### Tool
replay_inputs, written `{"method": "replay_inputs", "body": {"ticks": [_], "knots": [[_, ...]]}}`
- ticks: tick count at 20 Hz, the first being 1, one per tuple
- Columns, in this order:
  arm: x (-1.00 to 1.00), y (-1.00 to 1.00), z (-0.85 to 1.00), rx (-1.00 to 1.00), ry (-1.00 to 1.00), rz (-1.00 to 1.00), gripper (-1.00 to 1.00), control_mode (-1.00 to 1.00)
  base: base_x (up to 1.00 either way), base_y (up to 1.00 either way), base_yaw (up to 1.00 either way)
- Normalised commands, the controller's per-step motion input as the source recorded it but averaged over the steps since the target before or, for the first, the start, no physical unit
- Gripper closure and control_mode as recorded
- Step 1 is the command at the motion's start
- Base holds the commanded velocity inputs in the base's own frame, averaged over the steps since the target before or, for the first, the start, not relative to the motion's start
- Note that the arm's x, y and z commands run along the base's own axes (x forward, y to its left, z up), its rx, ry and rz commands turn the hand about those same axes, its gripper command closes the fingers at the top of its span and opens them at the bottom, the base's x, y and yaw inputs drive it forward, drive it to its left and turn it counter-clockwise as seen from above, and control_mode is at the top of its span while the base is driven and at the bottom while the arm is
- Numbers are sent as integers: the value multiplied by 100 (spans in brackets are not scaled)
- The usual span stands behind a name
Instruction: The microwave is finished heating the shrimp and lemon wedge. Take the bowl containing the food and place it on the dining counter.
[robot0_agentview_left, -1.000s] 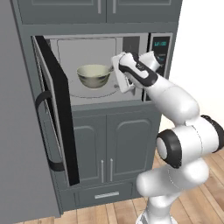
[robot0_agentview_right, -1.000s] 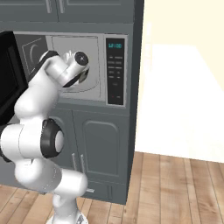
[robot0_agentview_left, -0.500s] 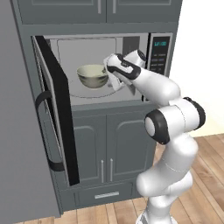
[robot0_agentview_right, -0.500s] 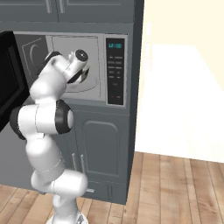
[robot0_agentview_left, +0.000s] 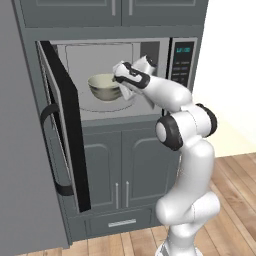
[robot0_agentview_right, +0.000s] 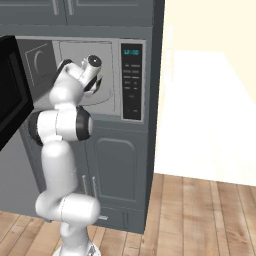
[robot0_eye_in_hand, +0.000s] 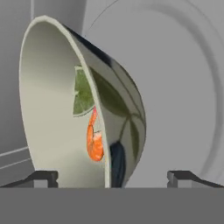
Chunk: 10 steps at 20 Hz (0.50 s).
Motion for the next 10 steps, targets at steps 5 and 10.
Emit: {"method": "replay_inputs", "body": {"ticks": [5, 10], "knots": [[56, 14, -19, -5, 0, -4, -100, -100, 0, 0, 0], [9, 0, -39, -9, 0, -1, 100, -100, 0, 0, 0]]}}
